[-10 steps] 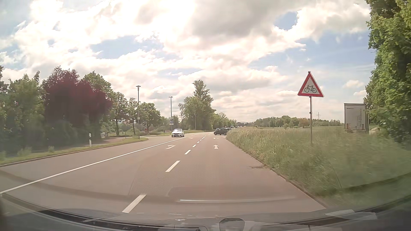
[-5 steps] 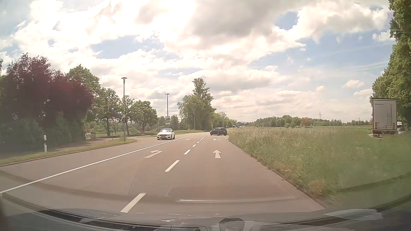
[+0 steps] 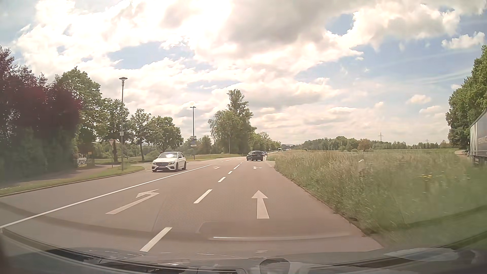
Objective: Follow the waypoints while adhering to traffic rules and regulations
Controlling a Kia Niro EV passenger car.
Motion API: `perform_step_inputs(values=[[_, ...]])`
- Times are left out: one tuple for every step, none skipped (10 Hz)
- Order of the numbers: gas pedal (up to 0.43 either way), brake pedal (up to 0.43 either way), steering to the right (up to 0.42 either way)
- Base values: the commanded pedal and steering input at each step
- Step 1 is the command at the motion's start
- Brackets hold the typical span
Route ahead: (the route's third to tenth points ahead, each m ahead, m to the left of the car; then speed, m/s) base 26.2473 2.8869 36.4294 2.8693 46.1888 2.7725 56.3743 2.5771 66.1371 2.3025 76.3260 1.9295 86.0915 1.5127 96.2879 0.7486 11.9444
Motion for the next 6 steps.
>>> perform_step_inputs(values=[[0.079, 0.0, -0.002], [0.079, 0.0, -0.002], [0.079, 0.0, -0.002], [0.079, 0.0, -0.002], [0.079, 0.0, -0.002], [0.079, 0.0, -0.002]])
